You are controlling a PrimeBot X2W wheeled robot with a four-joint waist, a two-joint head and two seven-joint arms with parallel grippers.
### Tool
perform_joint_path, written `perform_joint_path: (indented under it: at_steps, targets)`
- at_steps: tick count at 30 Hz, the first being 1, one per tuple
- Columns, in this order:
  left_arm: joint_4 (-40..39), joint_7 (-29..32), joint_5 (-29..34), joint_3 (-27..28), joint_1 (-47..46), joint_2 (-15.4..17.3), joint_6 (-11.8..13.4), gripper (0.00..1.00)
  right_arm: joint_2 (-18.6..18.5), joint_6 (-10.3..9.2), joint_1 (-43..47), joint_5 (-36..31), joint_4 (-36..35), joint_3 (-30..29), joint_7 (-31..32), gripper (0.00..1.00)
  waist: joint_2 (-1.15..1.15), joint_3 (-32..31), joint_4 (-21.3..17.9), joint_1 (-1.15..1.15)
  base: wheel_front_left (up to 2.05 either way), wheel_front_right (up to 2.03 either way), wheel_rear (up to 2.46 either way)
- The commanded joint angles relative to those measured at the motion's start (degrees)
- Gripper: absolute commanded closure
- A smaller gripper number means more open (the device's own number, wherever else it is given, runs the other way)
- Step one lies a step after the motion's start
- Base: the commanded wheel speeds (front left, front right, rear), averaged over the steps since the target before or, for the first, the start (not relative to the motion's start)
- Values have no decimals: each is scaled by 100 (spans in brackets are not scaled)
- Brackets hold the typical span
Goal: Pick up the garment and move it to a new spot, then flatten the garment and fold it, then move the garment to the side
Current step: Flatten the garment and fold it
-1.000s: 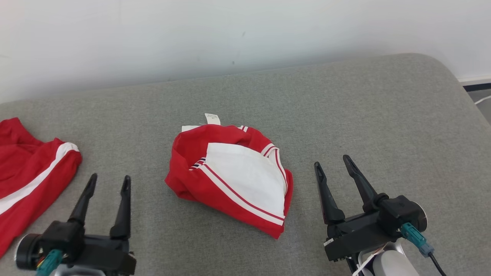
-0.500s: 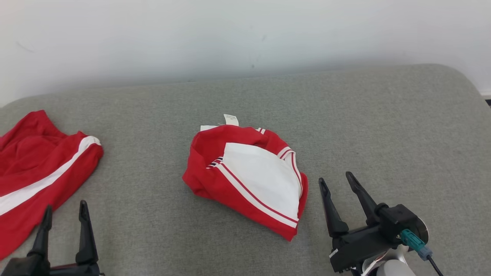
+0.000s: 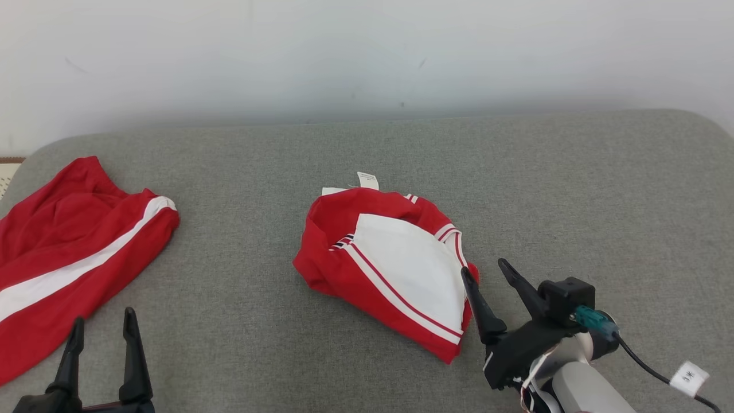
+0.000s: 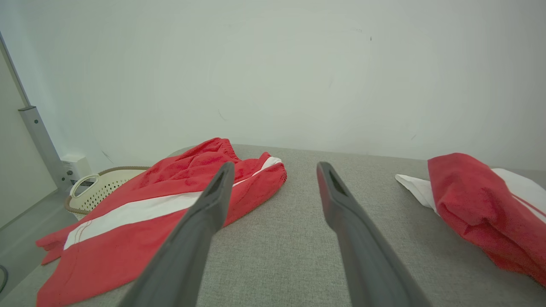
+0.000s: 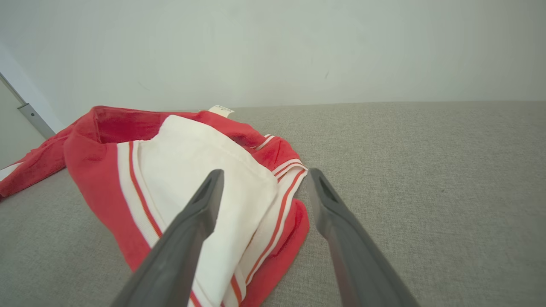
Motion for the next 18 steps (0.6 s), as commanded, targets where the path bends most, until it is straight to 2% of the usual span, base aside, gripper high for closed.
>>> perform_joint_path:
  at_steps: [1, 11, 18]
  targets:
    - [21, -40, 89, 45, 31, -29, -38, 0, -20, 2, -133, 112, 159, 85, 101, 0, 0, 18, 18, 0, 0, 0, 0]
    - [108, -40, 219, 172, -149, -191, -250, 0, 2, 2, -882, 756, 1199, 532, 408, 0, 0, 115, 170, 0, 0, 0, 0]
    - [187, -40, 323, 260, -218, -309, -394, 0, 7, 2, -1208, 1126, 1846, 892, 269, 2, 0, 168, 299, 0, 0, 0, 0]
